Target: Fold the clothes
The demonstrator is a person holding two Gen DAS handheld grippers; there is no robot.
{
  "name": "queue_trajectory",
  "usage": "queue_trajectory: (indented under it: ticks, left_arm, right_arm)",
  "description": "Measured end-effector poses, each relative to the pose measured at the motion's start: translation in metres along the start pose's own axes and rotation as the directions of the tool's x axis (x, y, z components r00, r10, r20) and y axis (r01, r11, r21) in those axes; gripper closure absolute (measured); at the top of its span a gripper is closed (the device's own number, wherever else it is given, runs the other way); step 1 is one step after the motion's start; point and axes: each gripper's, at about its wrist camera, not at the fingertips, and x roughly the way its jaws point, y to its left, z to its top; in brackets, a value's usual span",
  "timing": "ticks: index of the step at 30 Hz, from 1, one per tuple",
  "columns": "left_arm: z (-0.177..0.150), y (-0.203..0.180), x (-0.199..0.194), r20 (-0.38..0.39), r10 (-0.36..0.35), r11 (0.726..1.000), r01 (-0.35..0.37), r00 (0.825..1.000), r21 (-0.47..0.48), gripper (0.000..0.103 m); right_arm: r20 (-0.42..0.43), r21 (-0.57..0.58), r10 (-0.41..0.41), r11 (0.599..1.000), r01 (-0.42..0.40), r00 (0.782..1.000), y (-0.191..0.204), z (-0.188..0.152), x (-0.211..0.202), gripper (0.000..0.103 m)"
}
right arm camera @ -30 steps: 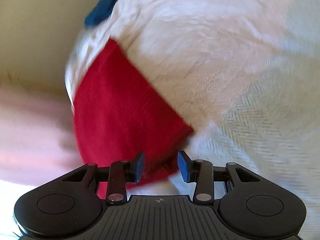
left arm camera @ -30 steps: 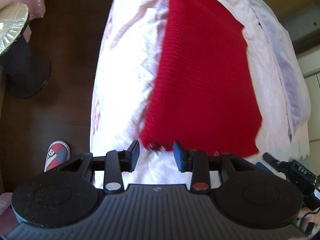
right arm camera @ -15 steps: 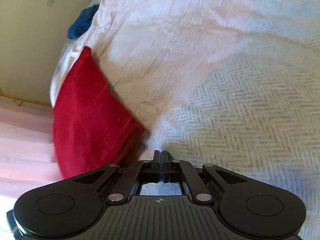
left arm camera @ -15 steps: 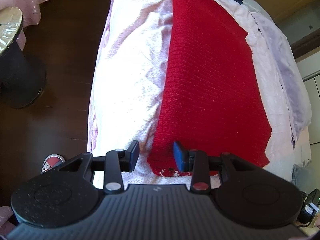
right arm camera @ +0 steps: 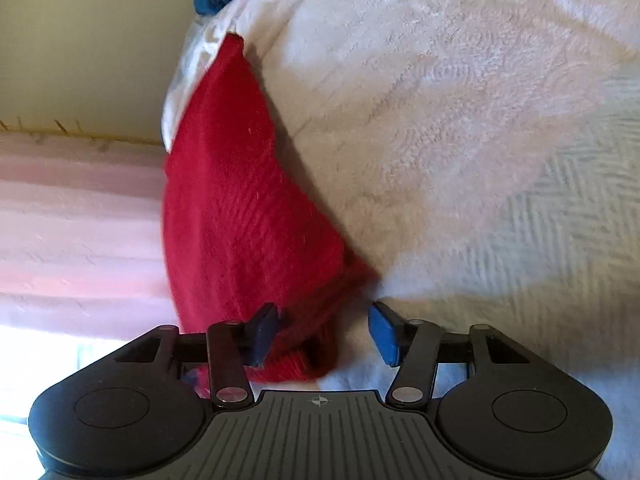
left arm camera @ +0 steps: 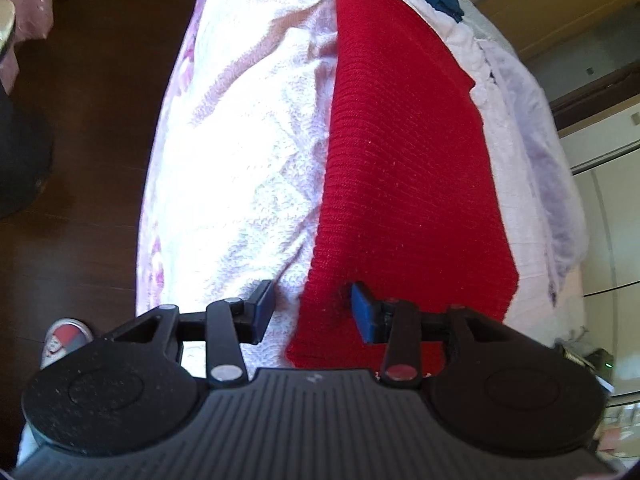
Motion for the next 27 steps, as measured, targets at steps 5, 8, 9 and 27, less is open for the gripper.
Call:
queue_trajectory:
  ticks: [5, 8, 9, 27]
  left_arm:
    - [0.002, 0.015, 0.002, -0.007, -0.075, 0.997, 0.074, 0.997, -0.029, 0.065]
    - [0.004, 0.019, 0.008, -0.015, -0.102, 0.995, 0.101, 0.995, -0.019, 0.062]
    - [0.005, 0.02, 0.01, -0.023, -0.122, 0.992, 0.122, 0.992, -0.021, 0.062]
    - [0.021, 0.026, 0.022, -0.103, -0.255, 0.961, 0.263, 0.961, 0.079, 0.074]
  right_arm:
    - [-0.016, -0.021, 0.074, 0.997, -0.075, 0.997, -0.003, 0.025, 0.013, 0.049]
    - [-0.079, -0.066, 0.095, 0.993, -0.101, 0.992, 0.0, 0.035, 0.026, 0.049]
    - [-0.1, -0.08, 0.098, 0.991, -0.106, 0.99, 0.003, 0.037, 0.029, 0.049]
    - [-0.307, -0.154, 0.138, 0.969, -0.192, 0.942, 0.014, 0.054, 0.056, 0.07]
